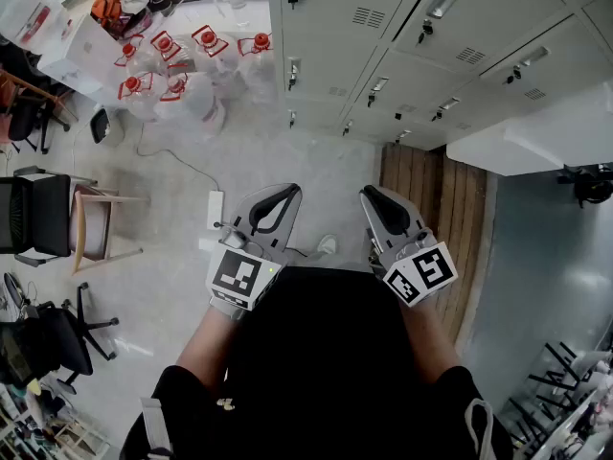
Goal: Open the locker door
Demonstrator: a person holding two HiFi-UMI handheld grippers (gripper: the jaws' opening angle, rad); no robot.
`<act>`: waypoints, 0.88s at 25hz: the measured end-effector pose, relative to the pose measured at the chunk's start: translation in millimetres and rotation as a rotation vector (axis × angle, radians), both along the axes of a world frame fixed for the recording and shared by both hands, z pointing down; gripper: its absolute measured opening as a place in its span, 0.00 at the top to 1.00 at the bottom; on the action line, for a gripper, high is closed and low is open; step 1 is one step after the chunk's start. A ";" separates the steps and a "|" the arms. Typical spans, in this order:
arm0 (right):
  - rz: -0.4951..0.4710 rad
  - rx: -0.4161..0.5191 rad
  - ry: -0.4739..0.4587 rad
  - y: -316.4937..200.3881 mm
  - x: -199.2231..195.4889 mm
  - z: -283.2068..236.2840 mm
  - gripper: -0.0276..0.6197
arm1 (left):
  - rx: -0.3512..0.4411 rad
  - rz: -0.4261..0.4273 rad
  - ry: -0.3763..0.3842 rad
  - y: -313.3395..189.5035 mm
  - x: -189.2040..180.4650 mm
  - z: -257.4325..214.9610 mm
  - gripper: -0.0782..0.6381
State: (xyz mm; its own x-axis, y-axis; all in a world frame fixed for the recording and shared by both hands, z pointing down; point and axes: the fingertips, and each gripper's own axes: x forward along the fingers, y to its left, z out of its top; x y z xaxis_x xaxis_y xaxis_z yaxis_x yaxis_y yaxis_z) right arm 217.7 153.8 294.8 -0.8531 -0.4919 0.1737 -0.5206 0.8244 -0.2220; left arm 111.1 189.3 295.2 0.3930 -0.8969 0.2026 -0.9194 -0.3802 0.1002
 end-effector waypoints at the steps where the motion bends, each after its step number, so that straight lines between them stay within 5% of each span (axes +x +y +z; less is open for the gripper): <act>1: -0.004 0.003 0.000 -1.8 2.6 -0.3 0.87 | -0.003 -0.003 0.000 -2.0 2.5 0.6 0.86; 15: -0.048 -0.049 -0.093 -42.5 60.9 7.0 0.87 | -0.059 -0.055 -0.043 -31.9 58.2 14.7 0.86; 22: -0.043 -0.100 -0.100 -59.2 46.1 22.2 0.87 | -0.070 -0.089 -0.041 -44.6 32.8 23.9 0.86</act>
State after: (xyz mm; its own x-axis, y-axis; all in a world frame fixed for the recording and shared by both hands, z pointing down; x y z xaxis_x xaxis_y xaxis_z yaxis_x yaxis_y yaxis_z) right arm 263.8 94.6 317.0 -0.8886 -0.4390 0.1332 -0.4564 0.8167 -0.3531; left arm 143.8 144.8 319.1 0.3027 -0.9111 0.2799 -0.9531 -0.2904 0.0856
